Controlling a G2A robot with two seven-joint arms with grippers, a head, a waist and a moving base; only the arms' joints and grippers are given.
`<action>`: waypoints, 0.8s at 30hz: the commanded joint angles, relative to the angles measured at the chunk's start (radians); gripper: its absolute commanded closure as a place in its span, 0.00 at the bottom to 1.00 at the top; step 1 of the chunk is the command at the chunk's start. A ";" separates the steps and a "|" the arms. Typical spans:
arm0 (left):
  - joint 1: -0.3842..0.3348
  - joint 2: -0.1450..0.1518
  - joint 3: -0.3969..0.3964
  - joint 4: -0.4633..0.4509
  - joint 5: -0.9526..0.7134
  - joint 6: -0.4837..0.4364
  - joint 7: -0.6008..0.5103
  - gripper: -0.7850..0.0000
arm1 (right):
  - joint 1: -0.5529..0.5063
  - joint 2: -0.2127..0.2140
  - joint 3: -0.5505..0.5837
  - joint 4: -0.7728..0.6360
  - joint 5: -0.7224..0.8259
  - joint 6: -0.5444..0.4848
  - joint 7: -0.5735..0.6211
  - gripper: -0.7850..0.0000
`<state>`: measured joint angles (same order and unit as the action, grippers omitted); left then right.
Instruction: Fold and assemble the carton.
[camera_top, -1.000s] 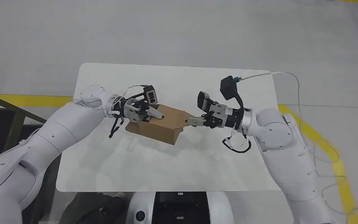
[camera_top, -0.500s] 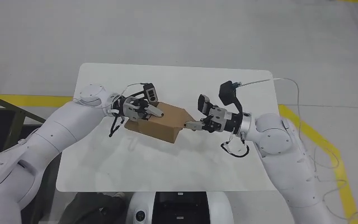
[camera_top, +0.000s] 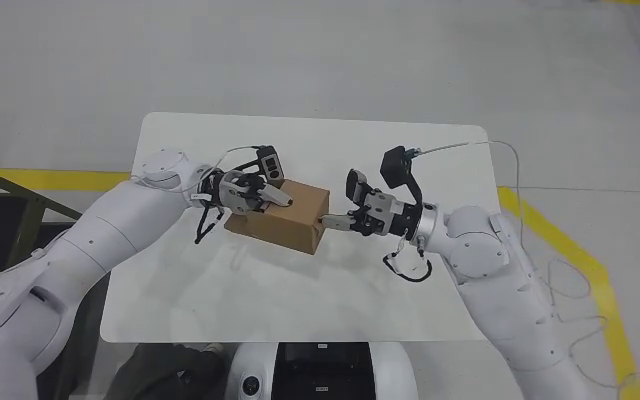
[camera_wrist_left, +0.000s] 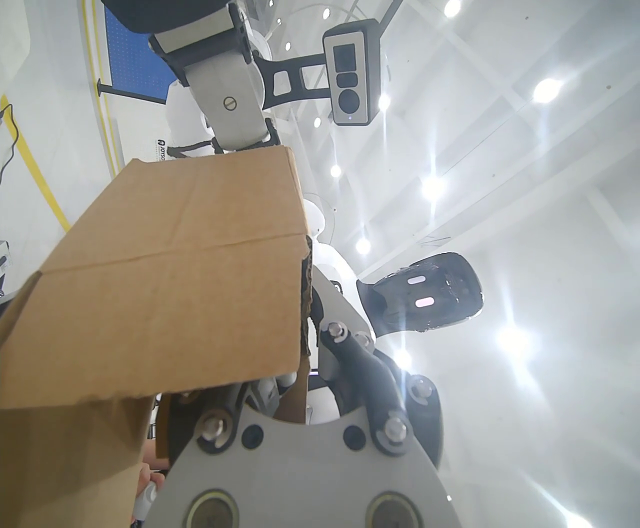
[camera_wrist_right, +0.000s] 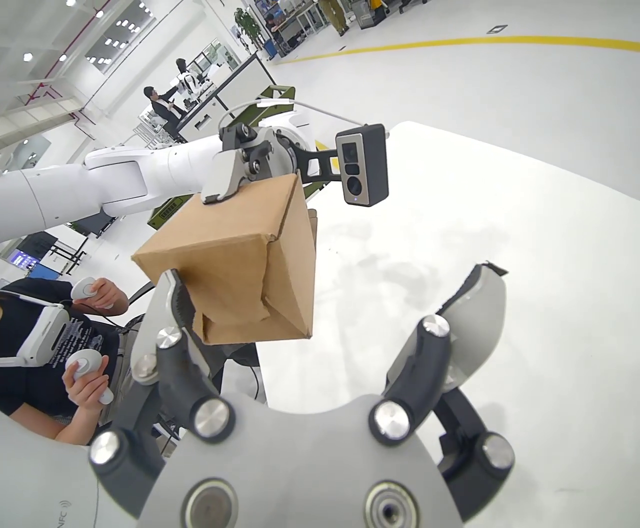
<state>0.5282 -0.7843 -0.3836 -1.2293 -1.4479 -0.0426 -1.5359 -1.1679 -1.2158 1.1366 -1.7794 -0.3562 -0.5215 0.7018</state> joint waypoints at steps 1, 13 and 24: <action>0.002 0.001 -0.003 0.000 -0.004 0.001 0.000 1.00 | -0.002 0.001 0.001 -0.002 -0.009 0.002 -0.005 0.00; 0.005 0.002 -0.008 0.001 -0.009 0.001 0.000 1.00 | -0.007 0.004 0.004 -0.004 -0.023 0.004 -0.007 0.00; 0.008 0.002 -0.014 -0.002 -0.024 -0.003 0.000 1.00 | -0.009 0.002 -0.014 -0.013 -0.033 0.005 -0.006 0.00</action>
<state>0.5339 -0.7822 -0.3931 -1.2294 -1.4585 -0.0426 -1.5359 -1.1755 -1.2123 1.1383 -1.7854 -0.3814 -0.5174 0.6955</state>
